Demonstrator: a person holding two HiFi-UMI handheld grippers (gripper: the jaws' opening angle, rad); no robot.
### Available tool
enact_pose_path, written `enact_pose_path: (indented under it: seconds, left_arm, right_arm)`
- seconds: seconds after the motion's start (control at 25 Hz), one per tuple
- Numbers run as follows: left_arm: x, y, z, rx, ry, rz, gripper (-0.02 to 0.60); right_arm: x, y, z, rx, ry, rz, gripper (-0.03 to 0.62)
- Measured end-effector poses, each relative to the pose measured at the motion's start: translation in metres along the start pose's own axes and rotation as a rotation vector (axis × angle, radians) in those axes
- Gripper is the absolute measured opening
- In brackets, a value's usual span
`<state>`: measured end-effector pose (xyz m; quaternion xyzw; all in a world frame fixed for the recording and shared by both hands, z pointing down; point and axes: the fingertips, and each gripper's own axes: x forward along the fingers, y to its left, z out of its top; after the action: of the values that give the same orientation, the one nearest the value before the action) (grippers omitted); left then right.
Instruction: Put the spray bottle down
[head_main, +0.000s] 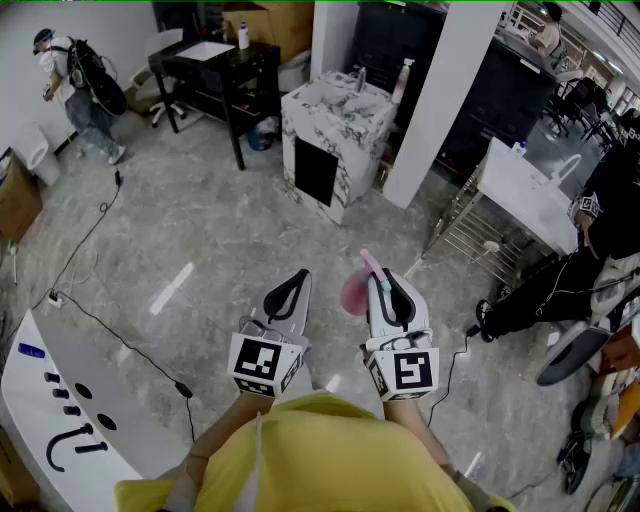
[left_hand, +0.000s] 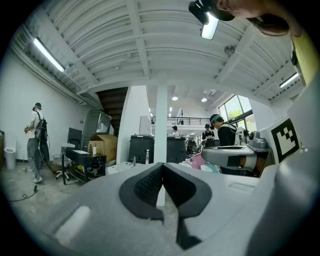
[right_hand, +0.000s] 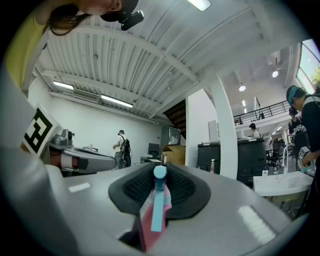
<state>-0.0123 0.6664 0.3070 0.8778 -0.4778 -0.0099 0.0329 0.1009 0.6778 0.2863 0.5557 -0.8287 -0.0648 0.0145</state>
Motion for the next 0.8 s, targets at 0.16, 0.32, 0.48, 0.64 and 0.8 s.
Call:
enact_pose_path:
  seconds: [0.16,0.32,0.48,0.64,0.8]
  left_arm:
    - [0.016,0.0,-0.001,0.004,0.001,-0.012,0.0]
    - [0.036,0.011,-0.005,-0.005,-0.003,-0.019,0.0]
    - [0.072,0.039,-0.013,-0.014,-0.002,-0.026,0.0]
    - [0.119,0.085,-0.014,-0.021,-0.006,-0.032,0.0]
    - [0.175,0.138,-0.002,-0.013,-0.012,-0.038,0.0]
  right_arm:
    - [0.007,-0.011,-0.004,-0.005,-0.003,-0.004,0.066]
    - [0.028,-0.021,-0.013,0.024,0.006,-0.006,0.067]
    - [0.071,-0.035,-0.026,0.021,0.006,-0.009,0.067]
    - [0.133,-0.049,-0.036,0.021,0.007,-0.013,0.067]
    - [0.207,-0.067,-0.034,0.008,0.004,-0.014,0.067]
